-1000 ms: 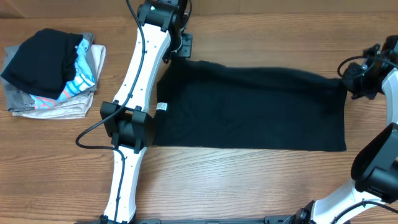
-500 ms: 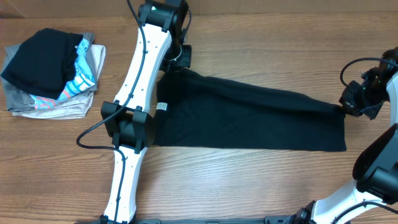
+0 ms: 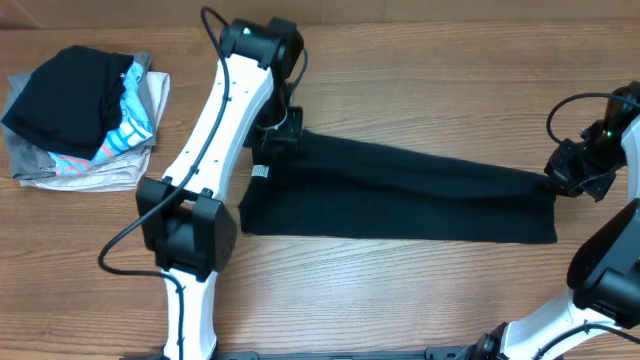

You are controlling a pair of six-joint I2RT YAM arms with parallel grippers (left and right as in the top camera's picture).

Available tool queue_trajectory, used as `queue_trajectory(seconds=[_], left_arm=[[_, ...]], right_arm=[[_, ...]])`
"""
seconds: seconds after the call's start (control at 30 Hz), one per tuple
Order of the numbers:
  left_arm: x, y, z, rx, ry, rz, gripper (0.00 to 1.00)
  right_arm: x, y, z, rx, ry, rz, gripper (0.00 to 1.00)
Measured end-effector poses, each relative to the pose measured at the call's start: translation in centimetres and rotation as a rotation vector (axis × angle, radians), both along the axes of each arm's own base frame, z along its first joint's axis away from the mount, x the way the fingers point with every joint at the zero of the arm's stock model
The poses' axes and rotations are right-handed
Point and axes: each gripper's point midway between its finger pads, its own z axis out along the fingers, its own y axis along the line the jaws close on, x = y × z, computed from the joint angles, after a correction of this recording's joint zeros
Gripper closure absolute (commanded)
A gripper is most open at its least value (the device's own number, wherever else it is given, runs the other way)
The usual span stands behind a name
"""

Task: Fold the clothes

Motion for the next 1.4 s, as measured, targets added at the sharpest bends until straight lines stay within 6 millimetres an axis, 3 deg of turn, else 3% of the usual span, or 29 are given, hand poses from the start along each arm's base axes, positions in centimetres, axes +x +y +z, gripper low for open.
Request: queue_trajectory(seconds=[0.17, 0.4, 0.87, 1.27, 1.3, 1.37, 1.4], left_arm=[[-2.8, 1.2, -4.3, 0.062, 0.14, -0.001, 0.96], [-3.3, 1.6, -7.6, 0.078, 0.155, 0.0, 0.96], [-3.8, 2.6, -8.1, 0.098, 0.18, 0.014, 0.96], [-4.7, 3.2, -9.3, 0.126, 0.206, 0.021, 0.96], [-5.0, 3.3, -9.5, 0.128, 0.214, 0.021, 0.92], [-5.4, 3.4, -9.8, 0.134, 0.229, 0.023, 0.63], [-5.6, 3.5, -9.8, 0.139, 0.237, 0.026, 0.5]], right_arm=[[-0.5, -0.6, -0.1, -0.041, 0.029, -0.039, 0.96], [-0.9, -0.9, -0.1, -0.06, 0.051, -0.052, 0.96], [-2.5, -0.6, -5.2, -0.077, 0.083, -0.069, 0.96], [-2.9, -0.5, -5.8, -0.081, 0.093, -0.078, 0.96], [-2.8, -0.6, -5.8, -0.082, 0.091, -0.079, 0.94], [-2.8, -0.5, -5.8, -0.081, 0.091, -0.079, 0.6], [-2.8, -0.5, -5.8, -0.08, 0.091, -0.081, 0.49]])
